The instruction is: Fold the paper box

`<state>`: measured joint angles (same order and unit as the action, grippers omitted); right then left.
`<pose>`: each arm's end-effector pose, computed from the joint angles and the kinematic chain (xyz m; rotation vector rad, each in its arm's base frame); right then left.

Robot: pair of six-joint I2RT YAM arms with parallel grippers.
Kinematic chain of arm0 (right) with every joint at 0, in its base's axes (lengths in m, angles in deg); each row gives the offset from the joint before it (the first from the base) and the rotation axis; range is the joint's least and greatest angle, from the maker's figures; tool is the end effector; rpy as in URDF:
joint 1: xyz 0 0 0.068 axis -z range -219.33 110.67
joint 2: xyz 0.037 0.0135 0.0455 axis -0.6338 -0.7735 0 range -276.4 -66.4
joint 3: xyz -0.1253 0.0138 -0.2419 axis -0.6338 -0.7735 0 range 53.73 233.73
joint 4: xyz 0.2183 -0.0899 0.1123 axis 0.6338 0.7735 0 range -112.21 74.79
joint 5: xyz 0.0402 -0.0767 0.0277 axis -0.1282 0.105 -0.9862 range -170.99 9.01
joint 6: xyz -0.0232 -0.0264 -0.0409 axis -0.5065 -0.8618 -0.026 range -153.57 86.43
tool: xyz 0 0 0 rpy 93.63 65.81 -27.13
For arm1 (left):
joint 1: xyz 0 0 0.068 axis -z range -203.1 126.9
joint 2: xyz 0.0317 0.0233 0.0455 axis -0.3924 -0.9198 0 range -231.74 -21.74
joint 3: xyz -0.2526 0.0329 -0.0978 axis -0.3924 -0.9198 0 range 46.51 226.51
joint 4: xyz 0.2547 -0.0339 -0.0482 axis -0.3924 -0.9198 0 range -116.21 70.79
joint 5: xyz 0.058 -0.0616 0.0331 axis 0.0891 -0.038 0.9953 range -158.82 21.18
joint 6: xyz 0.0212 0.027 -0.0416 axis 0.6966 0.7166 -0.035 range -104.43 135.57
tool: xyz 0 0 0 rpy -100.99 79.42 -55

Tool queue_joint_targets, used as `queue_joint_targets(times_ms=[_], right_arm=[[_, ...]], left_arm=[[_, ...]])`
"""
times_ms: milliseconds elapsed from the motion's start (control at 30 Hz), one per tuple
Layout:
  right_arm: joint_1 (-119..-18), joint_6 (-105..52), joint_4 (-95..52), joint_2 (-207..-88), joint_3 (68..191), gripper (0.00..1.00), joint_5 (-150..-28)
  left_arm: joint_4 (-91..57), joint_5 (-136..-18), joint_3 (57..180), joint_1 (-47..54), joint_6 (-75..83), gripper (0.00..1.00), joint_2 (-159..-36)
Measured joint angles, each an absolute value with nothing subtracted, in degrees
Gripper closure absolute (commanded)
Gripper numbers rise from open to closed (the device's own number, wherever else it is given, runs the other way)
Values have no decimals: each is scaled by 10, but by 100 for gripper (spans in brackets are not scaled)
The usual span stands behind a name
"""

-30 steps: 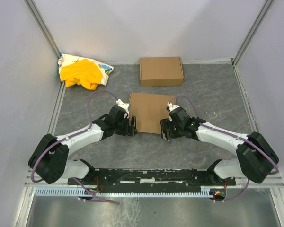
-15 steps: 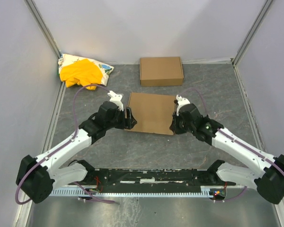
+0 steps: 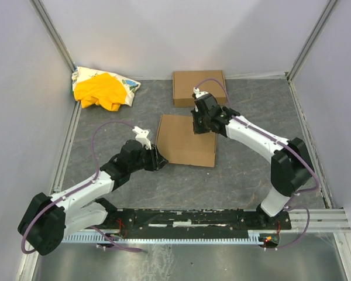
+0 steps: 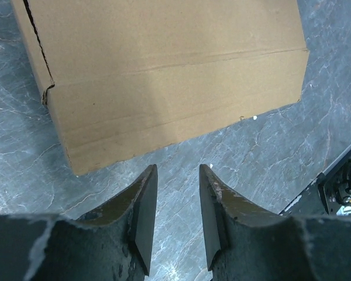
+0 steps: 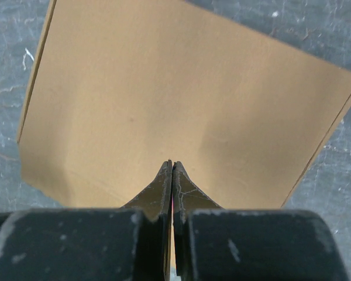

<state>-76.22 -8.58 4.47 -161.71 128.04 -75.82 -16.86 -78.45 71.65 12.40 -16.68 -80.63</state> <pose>0.2965 0.2187 0.2637 -0.2102 2.4269 0.3904 0.1703 -0.1290 0.1964 0.1690 2.2319 -0.8558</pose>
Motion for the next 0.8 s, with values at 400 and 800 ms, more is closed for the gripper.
queue_joint_targets(times_ms=[400, 800], right_arm=[[-749, -95, 57, -1651, 1322, 99, -789], [-749, -94, 41, -1664, 1252, 99, -812]], left_arm=[[-143, -775, 714, 124, -167, 57, -900], [-107, -738, 771, 126, -160, 54, -989]])
